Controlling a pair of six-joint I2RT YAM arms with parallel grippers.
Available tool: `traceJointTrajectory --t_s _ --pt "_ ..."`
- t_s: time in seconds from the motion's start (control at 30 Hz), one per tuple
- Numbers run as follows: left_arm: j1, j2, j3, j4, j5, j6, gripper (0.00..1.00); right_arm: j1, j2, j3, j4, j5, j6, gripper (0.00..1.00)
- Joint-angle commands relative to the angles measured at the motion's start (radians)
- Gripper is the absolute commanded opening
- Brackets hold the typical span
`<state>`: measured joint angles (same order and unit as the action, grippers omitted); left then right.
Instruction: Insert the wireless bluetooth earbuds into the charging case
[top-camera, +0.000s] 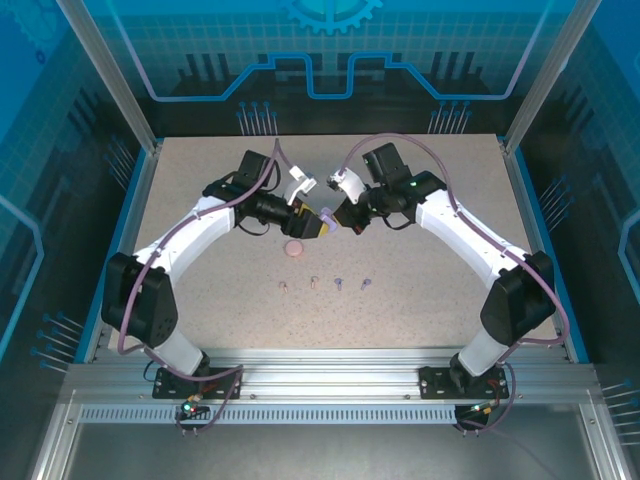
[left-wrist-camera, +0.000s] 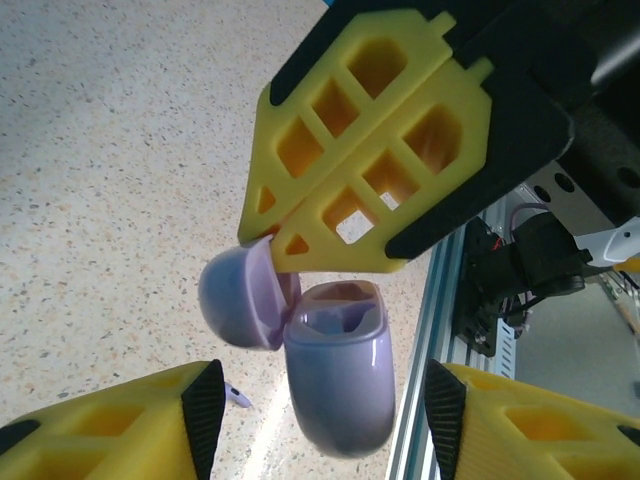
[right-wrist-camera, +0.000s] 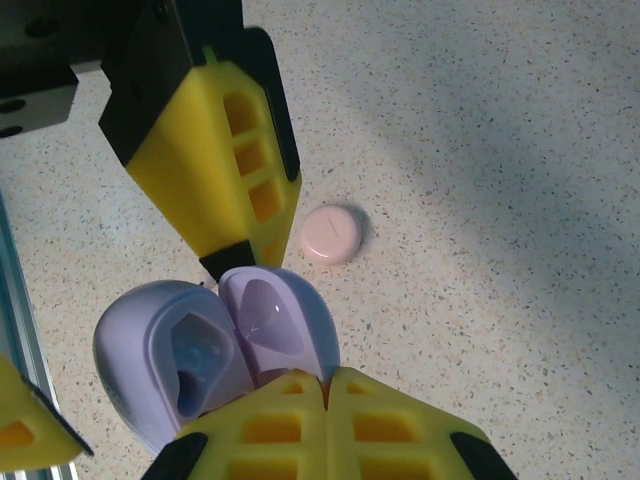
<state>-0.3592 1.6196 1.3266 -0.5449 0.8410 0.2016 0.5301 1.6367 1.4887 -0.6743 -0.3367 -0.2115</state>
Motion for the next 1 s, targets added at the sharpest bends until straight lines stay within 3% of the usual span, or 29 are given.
traceJointTrajectory --t_s 0.0,0.73,0.97 --pt "-0.011 0.018 0.036 -0.035 0.048 0.024 0.56 0.018 0.014 0.03 -0.025 0.008 -0.014 0.0" --pt "-0.013 0.04 0.025 0.037 0.119 -0.028 0.35 0.018 -0.004 0.012 -0.01 0.021 -0.014 0.0" --pt "-0.011 0.037 0.012 0.065 0.119 -0.041 0.22 0.018 -0.009 0.012 -0.003 0.021 -0.008 0.0"
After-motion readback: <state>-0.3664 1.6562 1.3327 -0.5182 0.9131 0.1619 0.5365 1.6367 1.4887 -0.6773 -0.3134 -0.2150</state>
